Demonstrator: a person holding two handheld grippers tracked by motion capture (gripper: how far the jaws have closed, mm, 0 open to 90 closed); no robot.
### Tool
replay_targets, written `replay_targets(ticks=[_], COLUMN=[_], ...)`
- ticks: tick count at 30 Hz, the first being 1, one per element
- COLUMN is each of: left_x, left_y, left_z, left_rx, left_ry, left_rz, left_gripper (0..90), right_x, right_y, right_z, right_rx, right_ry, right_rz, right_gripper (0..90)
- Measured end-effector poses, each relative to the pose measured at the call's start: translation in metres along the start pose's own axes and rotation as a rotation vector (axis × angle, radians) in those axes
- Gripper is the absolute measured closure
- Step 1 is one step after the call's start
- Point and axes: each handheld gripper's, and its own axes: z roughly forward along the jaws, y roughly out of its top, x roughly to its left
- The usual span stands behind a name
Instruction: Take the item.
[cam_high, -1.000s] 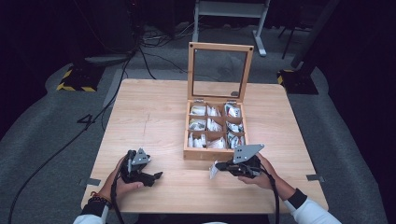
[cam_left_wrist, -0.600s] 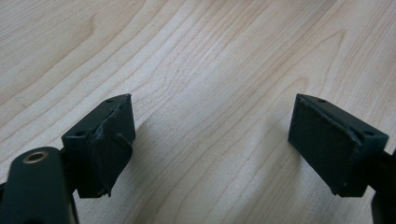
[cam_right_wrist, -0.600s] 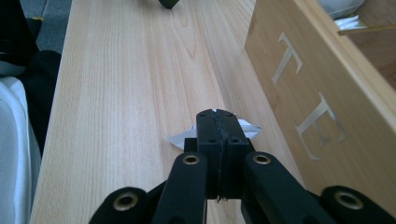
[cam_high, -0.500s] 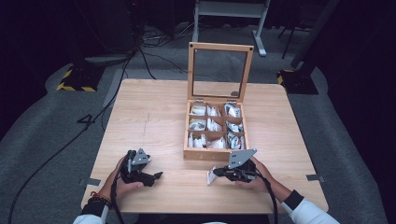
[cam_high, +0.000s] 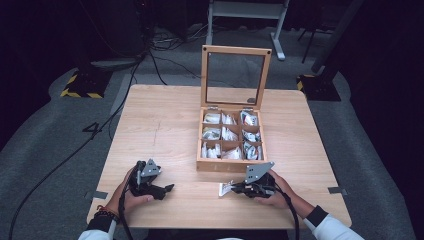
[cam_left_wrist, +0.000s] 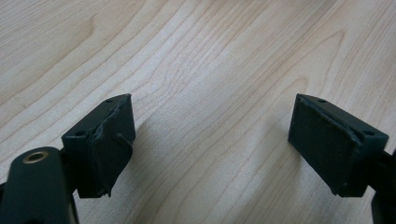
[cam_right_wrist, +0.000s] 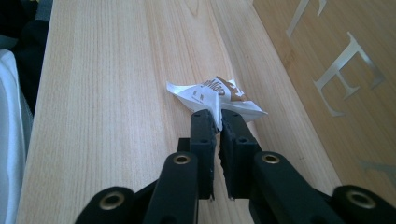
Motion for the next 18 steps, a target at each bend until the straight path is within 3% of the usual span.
replay_targets(ticks=[6, 12, 18], left_x=[0.0, 0.0, -0.002], left_y=[0.0, 0.0, 0.002], left_z=[0.0, 0.0, 0.001], left_rx=[0.0, 0.001, 0.01], left_ry=[0.0, 0.002, 0.02], left_rz=[0.0, -0.001, -0.02], left_gripper=[15.2, 15.2, 13.8], right_x=[0.001, 0.001, -0.002], right_y=[0.0, 0.001, 0.002], right_z=[-0.002, -0.006, -0.025], right_rx=[-0.006, -0.012, -0.049], right_ry=[-0.006, -0.024, -0.044], right_rz=[-0.007, 0.0, 0.017], right_gripper=[79.6, 69.5, 55.2])
